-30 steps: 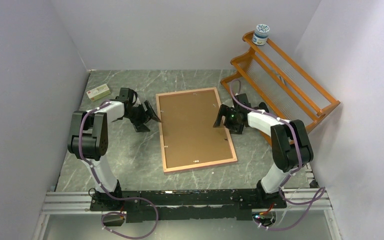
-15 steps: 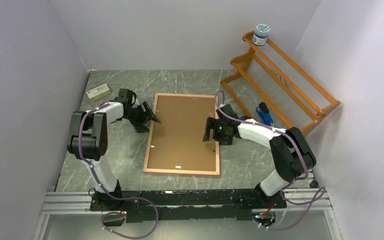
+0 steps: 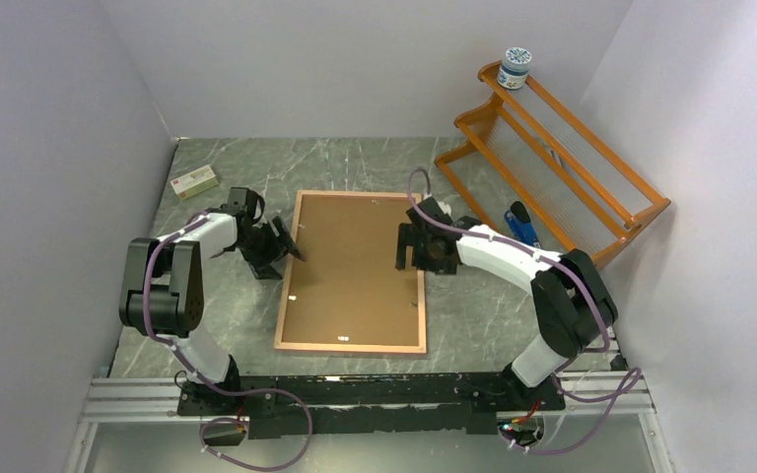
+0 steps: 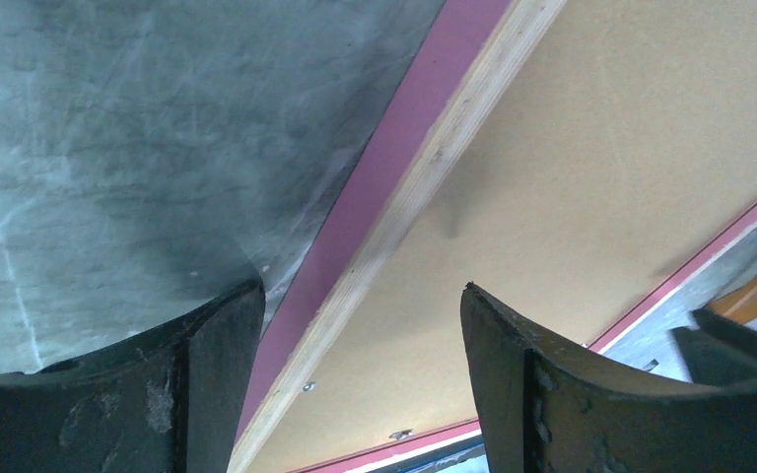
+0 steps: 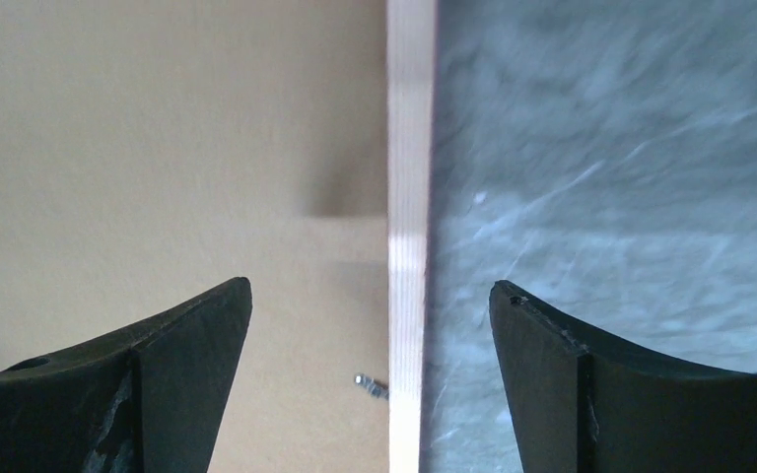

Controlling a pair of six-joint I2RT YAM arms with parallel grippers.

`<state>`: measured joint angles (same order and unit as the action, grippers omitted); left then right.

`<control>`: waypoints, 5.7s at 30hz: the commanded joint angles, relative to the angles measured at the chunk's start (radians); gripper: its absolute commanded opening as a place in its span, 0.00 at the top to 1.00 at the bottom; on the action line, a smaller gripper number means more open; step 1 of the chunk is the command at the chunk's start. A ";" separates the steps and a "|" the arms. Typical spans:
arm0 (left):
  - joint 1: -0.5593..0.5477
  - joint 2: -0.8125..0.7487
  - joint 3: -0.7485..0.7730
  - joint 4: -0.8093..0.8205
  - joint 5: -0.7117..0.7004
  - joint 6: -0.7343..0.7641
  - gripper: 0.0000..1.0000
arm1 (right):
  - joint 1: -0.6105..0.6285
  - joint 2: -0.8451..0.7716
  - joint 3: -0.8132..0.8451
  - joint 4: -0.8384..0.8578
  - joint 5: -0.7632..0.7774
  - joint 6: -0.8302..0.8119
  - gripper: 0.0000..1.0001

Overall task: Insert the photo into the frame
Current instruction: Move the photo frame to the center of the board, then install the photo frame at the center of the board.

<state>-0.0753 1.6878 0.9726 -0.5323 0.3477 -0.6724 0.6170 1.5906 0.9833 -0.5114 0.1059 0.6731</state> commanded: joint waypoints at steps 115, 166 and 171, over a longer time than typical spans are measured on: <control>0.021 -0.037 0.008 -0.052 0.002 0.032 0.23 | -0.112 0.475 0.828 -0.155 0.138 -0.281 0.32; 0.022 -0.011 -0.006 -0.086 0.016 0.096 0.36 | -0.064 0.895 1.211 -0.090 0.082 -0.965 0.52; 0.022 -0.012 -0.007 -0.084 0.015 0.097 0.37 | -0.066 0.891 1.193 -0.063 0.118 -0.955 0.61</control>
<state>-0.0528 1.6859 0.9623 -0.6113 0.3676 -0.5877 0.5617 2.4725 2.1612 -0.6205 0.1394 -0.2707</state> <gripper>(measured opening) 0.638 0.415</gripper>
